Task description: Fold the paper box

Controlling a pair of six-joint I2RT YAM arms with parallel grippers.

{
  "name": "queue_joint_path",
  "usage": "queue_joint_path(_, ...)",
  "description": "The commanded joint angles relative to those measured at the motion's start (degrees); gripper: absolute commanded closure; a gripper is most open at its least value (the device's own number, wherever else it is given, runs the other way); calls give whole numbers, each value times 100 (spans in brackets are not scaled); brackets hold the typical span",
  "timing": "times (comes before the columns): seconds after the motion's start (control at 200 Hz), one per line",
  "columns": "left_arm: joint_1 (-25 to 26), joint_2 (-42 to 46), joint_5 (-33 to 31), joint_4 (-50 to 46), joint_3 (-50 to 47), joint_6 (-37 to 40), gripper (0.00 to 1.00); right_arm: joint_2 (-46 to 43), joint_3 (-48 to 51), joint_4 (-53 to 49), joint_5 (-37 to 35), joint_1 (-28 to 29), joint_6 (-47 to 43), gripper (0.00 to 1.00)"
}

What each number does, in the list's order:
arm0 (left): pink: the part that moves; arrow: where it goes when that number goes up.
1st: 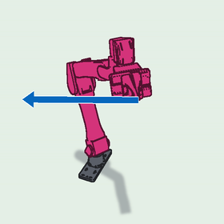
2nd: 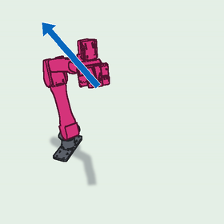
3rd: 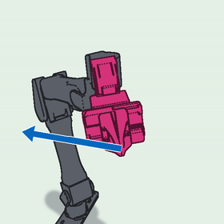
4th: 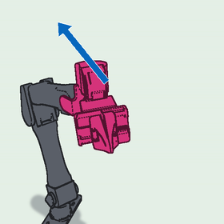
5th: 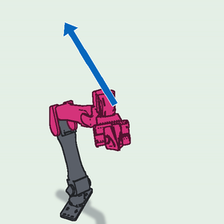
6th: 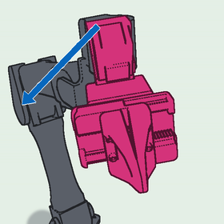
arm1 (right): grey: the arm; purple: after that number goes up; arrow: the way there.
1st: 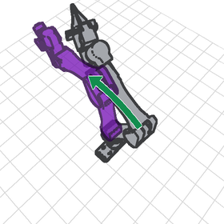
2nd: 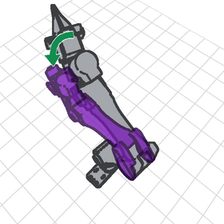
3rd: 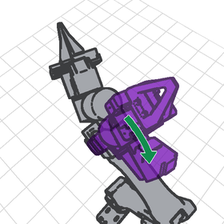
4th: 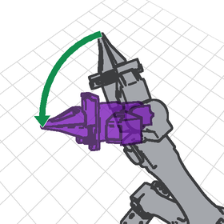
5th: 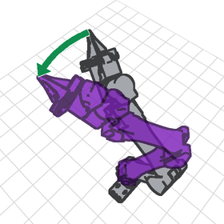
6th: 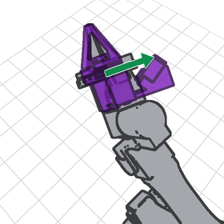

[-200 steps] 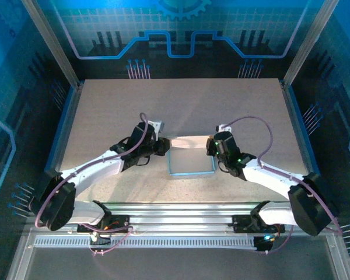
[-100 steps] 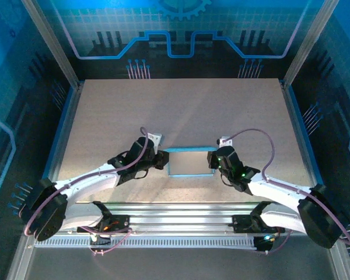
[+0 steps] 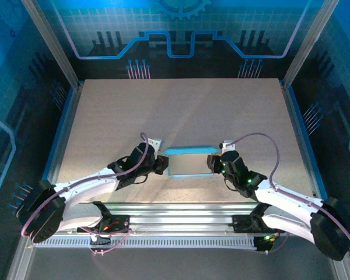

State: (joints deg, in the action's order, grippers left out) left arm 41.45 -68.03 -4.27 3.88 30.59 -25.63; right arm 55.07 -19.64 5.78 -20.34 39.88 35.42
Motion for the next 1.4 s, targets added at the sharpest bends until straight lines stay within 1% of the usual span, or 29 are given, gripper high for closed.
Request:
queue_joint_path(0.0, 65, -57, -184, -9, 26, -83, 85, -295, 23, -510, 324, 68, -74, 53)
queue_joint_path(0.205, 126, -250, -283, -145, 273, -73, 83, -998, 11, -1377, 575, 68, -161, 41)
queue_joint_path(0.325, 151, -293, -365, -223, 310, -79, 82, -1270, -172, -1852, 872, 73, -210, 35)
queue_joint_path(0.525, 153, -275, -338, -351, 299, -75, 81, -1676, -823, -2766, 1108, 80, -423, 34)
queue_joint_path(0.65, 153, -258, -303, -396, 320, -26, 81, -1613, -1451, -3181, 1401, 13, -606, 34)
queue_joint_path(0.731, 153, -264, -277, -433, 359, -6, 81, -1307, -1892, -3234, 1736, -58, -768, 34)
queue_joint_path(0.821, 153, -264, -257, -504, 407, 3, 81, -753, -2434, -3246, 1930, -116, -897, 34)
queue_joint_path(0.951, 166, -73, -145, -709, 402, 31, 78, 306, -3284, -3307, 2203, -200, -1035, 41)
queue_joint_path(1.036, 164, 283, 99, -849, 277, 157, 74, 879, -3637, -3184, 2338, -208, -1097, 45)
queue_joint_path(1.141, 170, 847, 215, -1214, 146, 157, 72, 1532, -3985, -3128, 2477, -274, -1131, 49)
queue_joint_path(1.291, 173, 1732, 47, -1801, 35, -56, 68, 2144, -4138, -3050, 2737, -360, -1087, 54)
queue_joint_path(1.396, 146, 2114, -151, -2097, 95, -254, 66, 2418, -4084, -3077, 2883, -393, -1094, 55)
